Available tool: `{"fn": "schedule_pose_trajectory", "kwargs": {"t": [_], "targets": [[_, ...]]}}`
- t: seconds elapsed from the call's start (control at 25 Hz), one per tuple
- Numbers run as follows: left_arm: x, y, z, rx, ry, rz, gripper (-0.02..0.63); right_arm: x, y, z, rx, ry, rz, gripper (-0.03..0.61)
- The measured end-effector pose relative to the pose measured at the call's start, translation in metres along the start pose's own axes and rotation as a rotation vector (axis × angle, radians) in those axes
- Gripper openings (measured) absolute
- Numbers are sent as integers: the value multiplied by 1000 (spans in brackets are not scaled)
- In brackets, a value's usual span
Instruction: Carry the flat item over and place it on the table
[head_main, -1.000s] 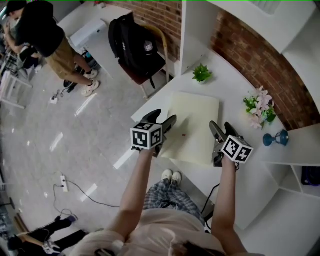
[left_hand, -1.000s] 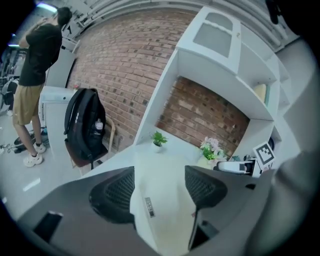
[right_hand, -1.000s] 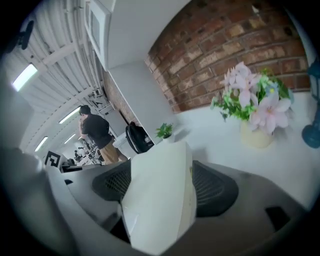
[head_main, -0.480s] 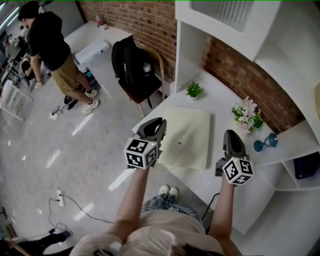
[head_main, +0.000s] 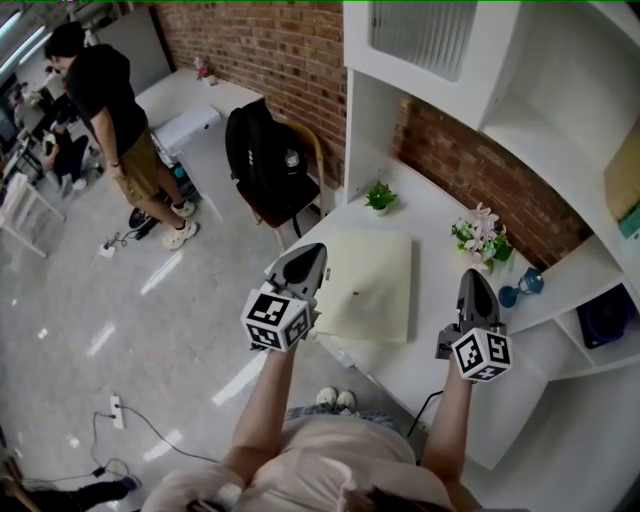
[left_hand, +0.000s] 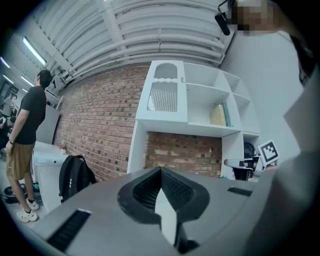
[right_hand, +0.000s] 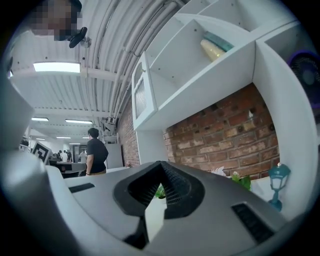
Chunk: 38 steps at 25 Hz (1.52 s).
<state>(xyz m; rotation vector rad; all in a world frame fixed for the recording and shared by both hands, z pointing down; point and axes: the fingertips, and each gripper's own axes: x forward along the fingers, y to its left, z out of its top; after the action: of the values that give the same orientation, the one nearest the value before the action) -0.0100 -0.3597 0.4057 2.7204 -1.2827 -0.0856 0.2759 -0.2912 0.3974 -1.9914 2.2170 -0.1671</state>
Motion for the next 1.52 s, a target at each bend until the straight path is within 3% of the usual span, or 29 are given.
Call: {"fn": "schedule_pose_trajectory", "kwargs": {"t": [0.44,0.8,1.52], "targets": [[-12,-17,7,18,-14,-15,28,-24,0,7,-63,-31,-27,17],[-21,-14,7,-27,-27,-14,28,-29,0,10,-97,-31,-48,15],[-21,-22,4,-20,-5,-26,28,-37,-4,4,-104,2,-55,15]]}}
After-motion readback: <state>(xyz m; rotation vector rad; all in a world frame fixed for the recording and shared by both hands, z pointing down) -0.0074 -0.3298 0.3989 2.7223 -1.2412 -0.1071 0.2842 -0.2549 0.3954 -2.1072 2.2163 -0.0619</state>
